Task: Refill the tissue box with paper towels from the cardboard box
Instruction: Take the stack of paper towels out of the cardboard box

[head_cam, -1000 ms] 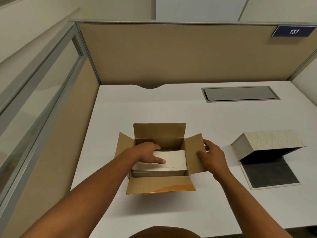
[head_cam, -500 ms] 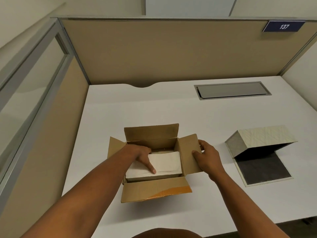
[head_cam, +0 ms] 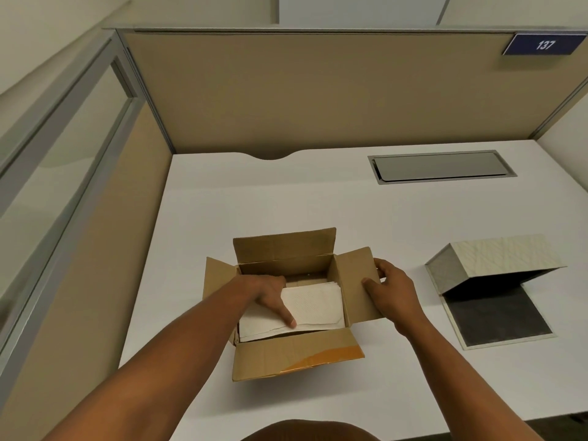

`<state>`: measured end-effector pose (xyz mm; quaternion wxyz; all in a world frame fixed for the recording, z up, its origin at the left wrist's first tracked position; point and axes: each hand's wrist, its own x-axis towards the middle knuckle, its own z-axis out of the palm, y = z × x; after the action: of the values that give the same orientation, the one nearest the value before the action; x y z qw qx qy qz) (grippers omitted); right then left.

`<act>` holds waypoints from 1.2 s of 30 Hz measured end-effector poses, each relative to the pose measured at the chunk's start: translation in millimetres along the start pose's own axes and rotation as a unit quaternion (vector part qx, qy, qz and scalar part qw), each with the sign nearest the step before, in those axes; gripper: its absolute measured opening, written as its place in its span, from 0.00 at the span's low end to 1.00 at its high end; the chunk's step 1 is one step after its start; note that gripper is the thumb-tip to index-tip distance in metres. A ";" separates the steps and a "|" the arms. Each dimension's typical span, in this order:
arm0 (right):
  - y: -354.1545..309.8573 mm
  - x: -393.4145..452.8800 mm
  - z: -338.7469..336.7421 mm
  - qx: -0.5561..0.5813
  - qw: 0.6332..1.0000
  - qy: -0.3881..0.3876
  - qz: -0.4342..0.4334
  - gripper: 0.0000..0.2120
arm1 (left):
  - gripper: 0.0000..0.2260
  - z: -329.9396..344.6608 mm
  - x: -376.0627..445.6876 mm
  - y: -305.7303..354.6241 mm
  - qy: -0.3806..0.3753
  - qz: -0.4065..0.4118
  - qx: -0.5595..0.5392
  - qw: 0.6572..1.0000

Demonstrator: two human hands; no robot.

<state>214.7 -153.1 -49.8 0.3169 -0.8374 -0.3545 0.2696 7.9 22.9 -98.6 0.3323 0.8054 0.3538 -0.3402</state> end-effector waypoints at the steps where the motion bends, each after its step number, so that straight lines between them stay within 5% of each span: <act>1: -0.9 0.0 -0.1 -0.002 1.000 0.000 -0.003 0.20 | 0.47 1.1 -0.5 -0.7 0.002 0.002 -0.008 1.000; 7: -6.2 -0.9 -1.2 -0.012 1.000 0.000 -0.014 0.21 | 0.39 -0.7 -2.3 -0.1 -0.073 0.021 -0.034 0.997; 13: -9.7 -2.7 -3.8 -0.034 0.999 -0.002 -0.026 0.20 | 0.36 1.8 -9.8 0.6 -0.060 0.053 -0.051 0.995; 36: -26.5 -10.7 -4.2 -0.054 0.998 -0.007 -0.027 0.22 | 0.34 11.5 -84.6 9.0 0.247 0.108 0.106 0.957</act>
<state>200.0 -148.2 -25.5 0.2758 -0.8415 -0.3936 0.2468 -32.3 -19.8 -35.9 0.1827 0.9283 0.2973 -0.1284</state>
